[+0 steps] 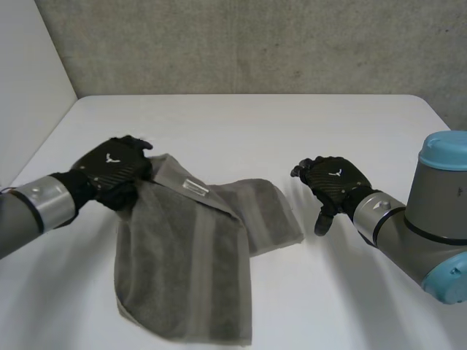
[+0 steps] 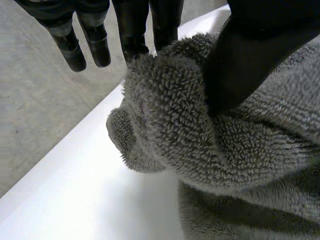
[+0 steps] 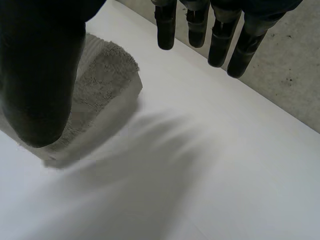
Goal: Fold the towel.
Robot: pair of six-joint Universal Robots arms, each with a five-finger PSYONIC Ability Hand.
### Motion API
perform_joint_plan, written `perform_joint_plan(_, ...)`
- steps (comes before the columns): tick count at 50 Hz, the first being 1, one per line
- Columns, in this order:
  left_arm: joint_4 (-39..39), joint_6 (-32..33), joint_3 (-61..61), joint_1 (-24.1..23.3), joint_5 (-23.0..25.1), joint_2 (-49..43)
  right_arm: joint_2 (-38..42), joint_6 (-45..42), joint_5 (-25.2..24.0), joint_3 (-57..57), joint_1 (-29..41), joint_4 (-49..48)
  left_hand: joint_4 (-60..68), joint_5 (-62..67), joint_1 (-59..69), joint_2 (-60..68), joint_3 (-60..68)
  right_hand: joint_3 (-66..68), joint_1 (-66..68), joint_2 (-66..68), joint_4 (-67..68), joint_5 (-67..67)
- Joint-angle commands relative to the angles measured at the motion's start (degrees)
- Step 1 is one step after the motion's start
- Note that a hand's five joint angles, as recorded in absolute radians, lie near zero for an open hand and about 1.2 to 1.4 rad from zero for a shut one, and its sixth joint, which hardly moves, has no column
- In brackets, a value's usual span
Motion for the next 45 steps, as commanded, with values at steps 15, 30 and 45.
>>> perform_joint_plan(15,0.17,-0.38,1.83,-4.79,0.51,2.59,-0.04,0.18,0.32,-0.08,1.36,0.09,-3.36,-55.43,-53.91,-54.73,-2.93,-2.45,-4.02,-4.35,-4.37,-3.57)
perform_joint_plan(30,0.43,-5.04,9.57,-14.64,-5.91,-6.46,-0.04,0.01,0.41,0.44,1.27,0.17,-3.36,-53.42,-51.89,-52.72,-2.93,-2.45,-4.02,-4.35,-4.37,-3.57)
perform_joint_plan(45,3.42,-4.51,16.42,-21.05,-14.35,-18.23,1.9,0.45,0.32,0.88,2.67,-1.58,-3.36,-46.19,-44.67,-45.49,-2.93,-2.45,-4.02,-4.35,-4.37,-3.57)
